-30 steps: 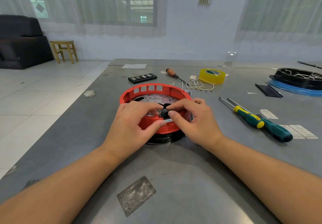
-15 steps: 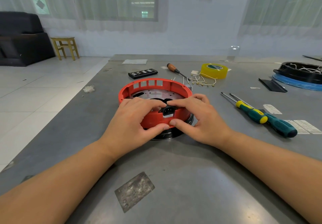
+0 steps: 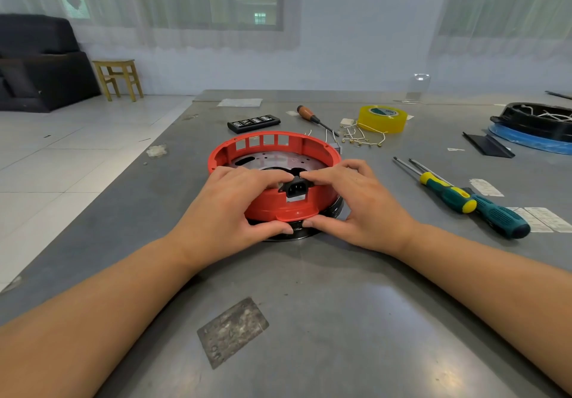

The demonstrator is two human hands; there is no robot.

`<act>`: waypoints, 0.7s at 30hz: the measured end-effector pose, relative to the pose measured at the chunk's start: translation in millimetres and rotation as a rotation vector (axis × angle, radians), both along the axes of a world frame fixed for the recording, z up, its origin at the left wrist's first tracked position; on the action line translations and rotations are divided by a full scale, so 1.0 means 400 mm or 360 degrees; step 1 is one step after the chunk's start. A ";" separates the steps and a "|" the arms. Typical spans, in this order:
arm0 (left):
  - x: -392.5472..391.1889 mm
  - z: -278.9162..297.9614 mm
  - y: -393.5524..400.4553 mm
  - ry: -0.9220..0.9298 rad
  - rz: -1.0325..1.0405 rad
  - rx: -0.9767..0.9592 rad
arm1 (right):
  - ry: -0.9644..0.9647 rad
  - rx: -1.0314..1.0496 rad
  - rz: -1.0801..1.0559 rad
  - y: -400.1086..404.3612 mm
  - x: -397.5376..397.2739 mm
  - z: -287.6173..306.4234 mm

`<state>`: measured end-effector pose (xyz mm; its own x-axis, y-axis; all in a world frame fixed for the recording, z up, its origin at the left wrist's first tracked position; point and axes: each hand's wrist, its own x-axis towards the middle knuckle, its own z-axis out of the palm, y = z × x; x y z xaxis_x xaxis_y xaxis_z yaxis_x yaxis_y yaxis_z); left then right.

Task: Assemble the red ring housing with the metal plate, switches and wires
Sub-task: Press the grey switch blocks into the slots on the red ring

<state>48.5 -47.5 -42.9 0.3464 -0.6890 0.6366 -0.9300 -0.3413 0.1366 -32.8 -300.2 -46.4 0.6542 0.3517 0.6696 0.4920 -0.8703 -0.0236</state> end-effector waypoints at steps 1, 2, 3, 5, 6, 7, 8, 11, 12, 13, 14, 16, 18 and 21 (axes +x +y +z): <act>-0.002 0.000 -0.001 0.0001 0.0003 -0.0003 | -0.0004 0.0010 0.0011 0.000 0.000 0.000; -0.004 0.000 -0.002 0.0001 0.0004 -0.0009 | -0.0007 0.0021 0.0026 0.000 0.000 -0.001; -0.005 -0.001 -0.003 -0.0001 0.0004 -0.0017 | -0.0010 0.0030 0.0039 0.000 0.001 0.000; -0.007 -0.002 -0.006 -0.0007 0.0007 -0.0042 | -0.0011 0.0039 0.0052 -0.001 0.001 0.000; -0.009 -0.003 -0.007 -0.0010 0.0007 -0.0059 | -0.0010 0.0042 0.0055 -0.001 0.001 0.000; -0.010 -0.004 -0.008 -0.0014 0.0005 -0.0077 | -0.0009 0.0047 0.0057 -0.001 0.000 0.000; -0.011 -0.005 -0.008 -0.0017 0.0002 -0.0091 | -0.0010 0.0050 0.0060 -0.001 0.000 0.000; -0.012 -0.005 -0.008 -0.0022 0.0006 -0.0098 | -0.0005 0.0051 0.0050 0.001 -0.002 -0.001; -0.011 -0.004 -0.007 -0.0025 0.0009 -0.0097 | -0.0005 0.0047 0.0046 0.002 -0.002 0.000; -0.011 -0.003 -0.007 -0.0029 0.0011 -0.0097 | -0.0007 0.0040 0.0047 0.002 -0.003 0.000; -0.011 -0.003 -0.007 -0.0034 0.0013 -0.0099 | -0.0010 0.0035 0.0053 0.002 -0.003 0.000; -0.012 -0.001 -0.008 -0.0039 0.0016 -0.0105 | -0.0012 0.0041 0.0068 0.002 -0.002 -0.001; -0.014 0.001 -0.009 -0.0033 0.0016 -0.0102 | -0.0008 0.0054 0.0075 -0.001 -0.002 -0.002; -0.013 0.005 -0.010 -0.0050 0.0016 -0.0080 | 0.0004 0.0048 0.0075 -0.002 -0.002 -0.001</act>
<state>43.2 -51.7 -41.1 0.3327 -0.6522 0.6811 -0.9305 -0.3443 0.1248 -33.7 -301.0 -46.9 0.6390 0.3617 0.6789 0.5323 -0.8450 -0.0508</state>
